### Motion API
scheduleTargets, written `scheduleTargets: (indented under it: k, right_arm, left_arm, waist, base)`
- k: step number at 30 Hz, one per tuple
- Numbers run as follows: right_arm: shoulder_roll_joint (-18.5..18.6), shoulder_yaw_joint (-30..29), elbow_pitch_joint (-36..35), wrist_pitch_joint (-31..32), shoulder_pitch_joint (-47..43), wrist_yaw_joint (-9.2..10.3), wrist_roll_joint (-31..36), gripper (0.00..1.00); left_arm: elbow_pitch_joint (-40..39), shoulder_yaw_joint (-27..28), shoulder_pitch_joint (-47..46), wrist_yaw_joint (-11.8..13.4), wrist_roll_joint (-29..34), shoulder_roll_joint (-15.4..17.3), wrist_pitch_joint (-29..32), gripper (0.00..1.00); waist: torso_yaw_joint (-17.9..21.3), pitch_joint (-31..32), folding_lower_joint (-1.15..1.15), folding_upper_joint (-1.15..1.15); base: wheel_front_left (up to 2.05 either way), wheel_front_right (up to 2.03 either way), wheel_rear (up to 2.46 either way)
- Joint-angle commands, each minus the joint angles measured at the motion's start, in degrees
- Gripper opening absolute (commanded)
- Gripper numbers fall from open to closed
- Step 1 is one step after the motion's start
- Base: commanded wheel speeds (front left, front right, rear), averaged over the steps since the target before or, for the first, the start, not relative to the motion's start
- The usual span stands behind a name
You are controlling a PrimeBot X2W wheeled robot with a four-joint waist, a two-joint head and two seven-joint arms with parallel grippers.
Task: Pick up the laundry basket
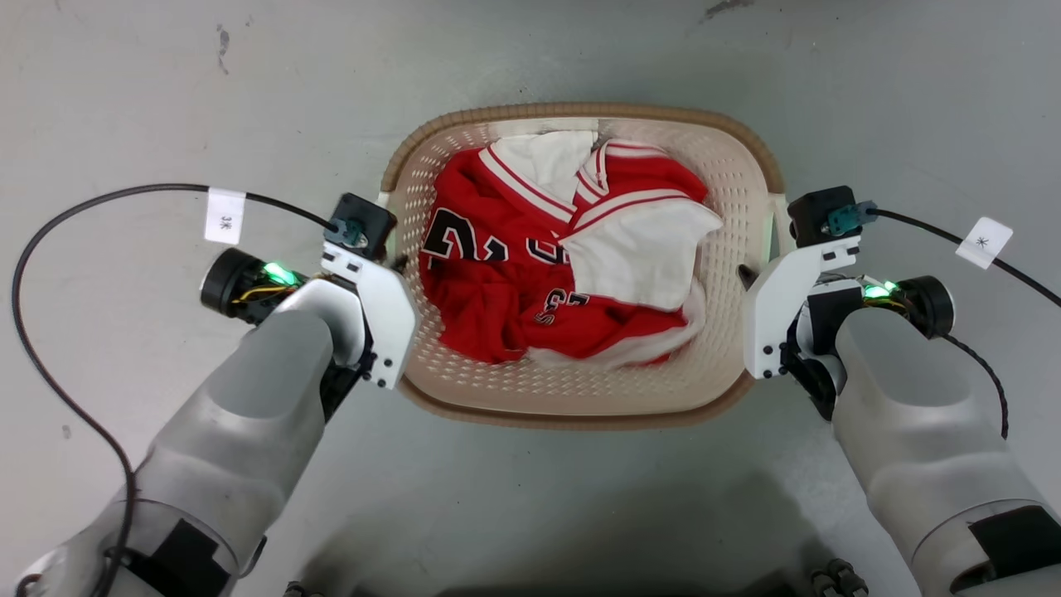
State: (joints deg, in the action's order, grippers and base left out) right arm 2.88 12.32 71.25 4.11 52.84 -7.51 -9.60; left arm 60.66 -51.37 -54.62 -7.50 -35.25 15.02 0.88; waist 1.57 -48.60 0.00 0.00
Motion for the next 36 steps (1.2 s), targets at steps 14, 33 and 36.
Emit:
scheduleTargets:
  k: [14, 33, 36]
  right_arm:
    - [0.27, -0.32, 1.89, 2.82, 0.48, 0.06, 1.29, 0.0]
    - [0.12, 12.99, -0.29, 27.4, -2.49, 0.03, -9.93, 0.0]
    - [0.14, 14.08, -1.06, 30.49, -2.81, 0.03, -12.1, 0.0]
  left_arm:
    - [-3.13, -7.55, 1.28, -0.05, -8.88, 2.44, 3.66, 0.0]
    - [-18.54, -20.55, 5.24, -0.34, -27.2, 11.0, 18.94, 0.0]
    - [-20.42, -21.32, 5.65, -0.4, -28.43, 12.19, 21.25, 0.0]
  waist:
    - [-0.09, 3.85, 0.0, 0.0]
    - [1.96, 25.39, 0.0, 0.0]
    - [2.11, 28.53, 0.0, 0.0]
  base:
    - [0.0, 0.0, 0.0]
    - [0.0, 0.0, 0.0]
    - [0.0, 0.0, 0.0]
